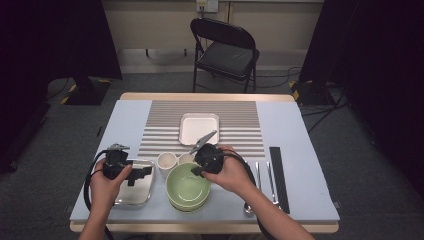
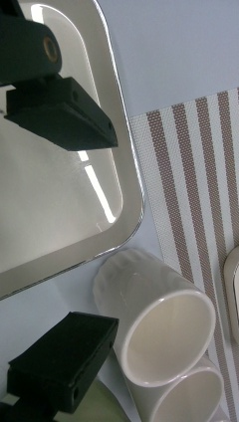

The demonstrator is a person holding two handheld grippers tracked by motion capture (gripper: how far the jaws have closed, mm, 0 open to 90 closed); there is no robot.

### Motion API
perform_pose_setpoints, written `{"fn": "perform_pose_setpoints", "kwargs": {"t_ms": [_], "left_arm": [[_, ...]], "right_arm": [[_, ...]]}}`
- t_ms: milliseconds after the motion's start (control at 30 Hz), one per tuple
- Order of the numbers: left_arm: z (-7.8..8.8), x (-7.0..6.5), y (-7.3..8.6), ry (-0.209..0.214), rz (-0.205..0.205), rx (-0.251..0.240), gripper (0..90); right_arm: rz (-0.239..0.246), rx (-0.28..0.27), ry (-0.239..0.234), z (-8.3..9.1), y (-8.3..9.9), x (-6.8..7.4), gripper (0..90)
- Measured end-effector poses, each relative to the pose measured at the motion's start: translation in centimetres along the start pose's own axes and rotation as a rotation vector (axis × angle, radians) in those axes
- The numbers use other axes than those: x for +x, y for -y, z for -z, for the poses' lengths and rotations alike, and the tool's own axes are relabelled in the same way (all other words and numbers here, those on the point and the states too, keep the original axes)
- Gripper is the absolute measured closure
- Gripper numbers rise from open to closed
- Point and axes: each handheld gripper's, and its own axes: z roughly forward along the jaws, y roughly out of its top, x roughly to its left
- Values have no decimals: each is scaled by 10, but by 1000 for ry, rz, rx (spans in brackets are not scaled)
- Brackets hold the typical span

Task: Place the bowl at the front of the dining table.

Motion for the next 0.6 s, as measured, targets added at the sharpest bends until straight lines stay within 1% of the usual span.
{"fn": "perform_pose_setpoints", "kwargs": {"t_ms": [67, 167, 433, 500, 600], "left_arm": [[0, 0, 0, -1, 0, 2, 155], [0, 0, 0, -2, 1, 1, 155], [0, 1, 0, -4, -4, 3, 154], [0, 1, 0, -3, 1, -1, 155], [0, 1, 0, -2, 6, -3, 154]], "right_arm": [[3, 2, 1, 0, 0, 0, 823], [23, 9, 4, 1, 0, 0, 832], [15, 5, -6, 2, 1, -1, 836], [21, 3, -4, 2, 0, -1, 838], [16, 6, -1, 4, -1, -1, 846]]}}
